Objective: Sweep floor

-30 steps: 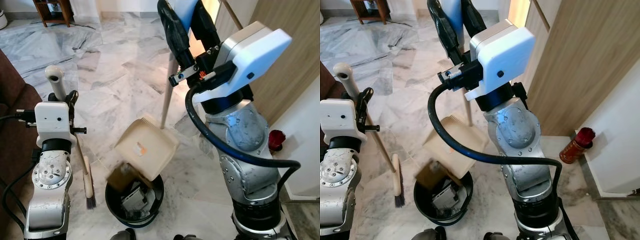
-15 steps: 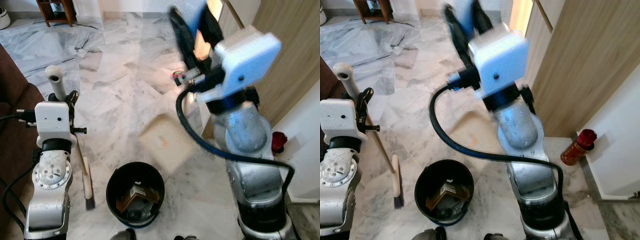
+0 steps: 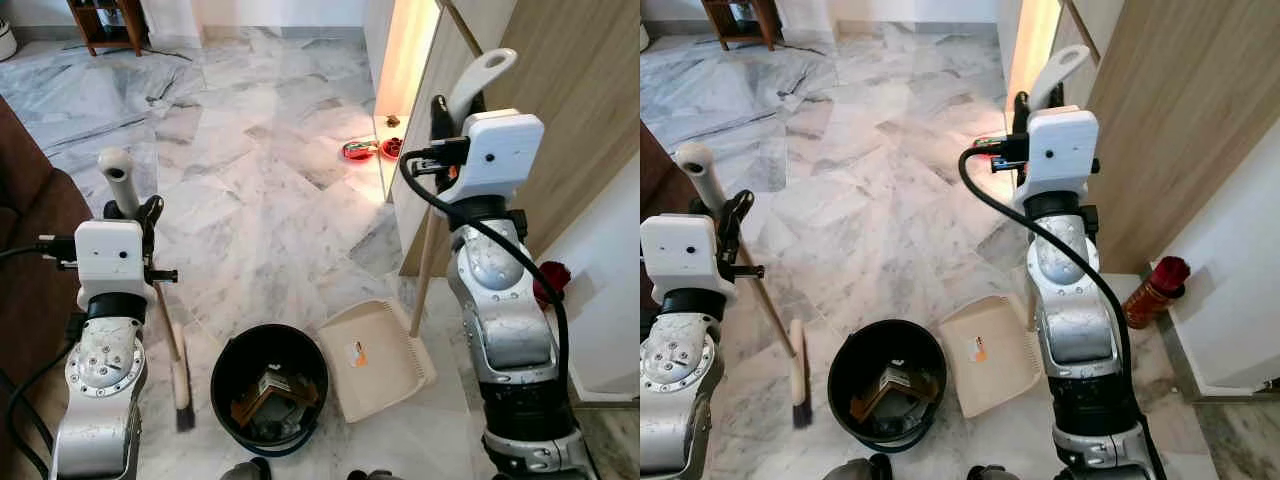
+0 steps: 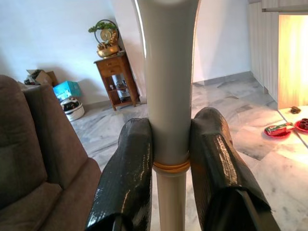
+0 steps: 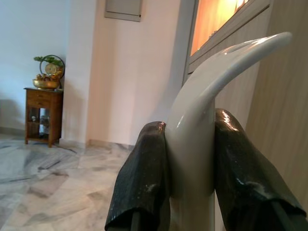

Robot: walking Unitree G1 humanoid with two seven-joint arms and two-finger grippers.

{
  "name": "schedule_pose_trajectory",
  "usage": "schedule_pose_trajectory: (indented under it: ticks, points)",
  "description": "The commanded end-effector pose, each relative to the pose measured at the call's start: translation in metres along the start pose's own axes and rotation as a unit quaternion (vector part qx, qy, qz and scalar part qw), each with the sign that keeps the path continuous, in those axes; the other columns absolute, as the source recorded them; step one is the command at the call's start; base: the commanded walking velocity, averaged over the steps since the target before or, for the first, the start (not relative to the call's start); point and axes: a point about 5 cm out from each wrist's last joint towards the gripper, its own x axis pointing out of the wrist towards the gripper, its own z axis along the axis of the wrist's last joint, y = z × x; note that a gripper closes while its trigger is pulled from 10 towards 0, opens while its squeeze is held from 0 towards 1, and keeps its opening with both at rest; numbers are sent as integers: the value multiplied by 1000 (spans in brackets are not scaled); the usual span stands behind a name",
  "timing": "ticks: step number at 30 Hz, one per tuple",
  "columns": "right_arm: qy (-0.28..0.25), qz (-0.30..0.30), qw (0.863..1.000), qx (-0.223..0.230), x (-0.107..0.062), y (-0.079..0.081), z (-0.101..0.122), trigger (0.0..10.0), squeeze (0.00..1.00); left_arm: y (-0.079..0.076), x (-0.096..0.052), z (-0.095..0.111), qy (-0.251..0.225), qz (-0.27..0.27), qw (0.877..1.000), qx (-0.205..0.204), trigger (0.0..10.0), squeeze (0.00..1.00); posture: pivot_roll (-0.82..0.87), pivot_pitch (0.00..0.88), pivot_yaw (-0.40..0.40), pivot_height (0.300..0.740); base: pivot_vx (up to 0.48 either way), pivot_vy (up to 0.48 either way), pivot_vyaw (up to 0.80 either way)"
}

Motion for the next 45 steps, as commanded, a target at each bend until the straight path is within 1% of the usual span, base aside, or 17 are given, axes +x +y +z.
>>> schedule_pose_trajectory:
  ticks: [1, 5, 8, 9, 16, 17, 18, 19, 21, 24, 25, 28, 30, 33, 34, 36, 45]
  points:
    - [-21, -7, 1000, -20, 3, -3, 3, 10000, 0, 0, -3, 12, -25, 0, 1000, -3, 10000, 0, 19, 135, -28, 740, 0, 0, 0]
    - [-5, -14, 1000, -21, 3, -5, -11, 10000, 0, 0, -8, 10, -18, 3, 1000, -10, 10000, 0, 23, 134, -34, 740, 0, 0, 0]
    - [17, -16, 1000, -11, 2, -6, -24, 10000, 0, 2, -12, 7, -8, 10, 1000, -16, 10000, 0, 24, 133, -40, 740, 0, 0, 0]
    - [31, -23, 999, -3, 2, -9, -31, 10000, 0, 3, -13, 7, -6, 13, 1000, -18, 10000, 0, 25, 135, -42, 740, 0, 0, 0]
    - [45, -36, 998, 3, 3, -19, -43, 10000, 0, 1, -13, 9, -7, 7, 1000, -27, 10000, 0, 24, 147, -42, 740, 0, 0, 0]
    - [48, -32, 998, 8, 4, -20, -44, 10000, 0, 0, -14, 9, -5, 1, 1000, -30, 10000, 0, 23, 156, -43, 740, 0, 0, 0]
    - [56, -3, 998, 28, 5, -18, -47, 10000, 0, -3, -16, 8, 0, -13, 999, -36, 10000, 0, 22, 161, -44, 740, 0, 0, 0]
    - [56, -3, 998, 28, 5, -18, -47, 10000, 0, -3, -16, 8, 0, -13, 999, -36, 10000, 0, 22, 161, -44, 740, 0, 0, 0]
    - [64, 32, 996, 57, 5, -15, -51, 10000, 0, -6, -18, 7, 5, -26, 999, -45, 10000, 0, 23, 171, -47, 740, 0, 0, 0]
    - [57, 54, 995, 61, 5, -14, -51, 10000, 0, -6, -20, 8, 6, -27, 999, -44, 10000, 0, 22, 177, -48, 740, 0, 0, 0]
    - [62, 56, 994, 73, 4, -17, -53, 10000, 0, -5, -21, 8, 7, -27, 999, -44, 10000, 0, 23, 179, -49, 740, 0, 0, 0]
    - [75, 50, 993, 80, 4, -22, -58, 10000, 0, -3, -22, 9, 8, -30, 999, -43, 10000, 0, 26, 187, -48, 740, 0, 0, 0]
    - [85, 50, 990, 97, 3, -27, -62, 10000, 0, -1, -23, 8, 10, -33, 999, -39, 10000, 0, 27, 192, -46, 740, 0, 0, 0]
    - [93, 65, 987, 111, 2, -27, -65, 10000, 0, 0, -25, 8, 11, -32, 999, -37, 10000, 0, 27, 193, -43, 740, 0, 0, 0]
    - [95, 82, 986, 108, 0, -28, -67, 10000, 0, 2, -26, 6, 17, -32, 999, -33, 10000, 0, 24, 196, -43, 740, 0, 0, 0]
    - [99, 87, 987, 91, -2, -32, -68, 10000, 0, 2, -29, 3, 24, -36, 999, -29, 10000, 0, 22, 197, -42, 740, 0, 0, 0]
    - [98, 91, 986, 95, -3, -35, -70, 10000, 0, -1, -35, -1, 34, -46, 998, -26, 10000, 0, 27, 196, -40, 740, 0, 0, 0]
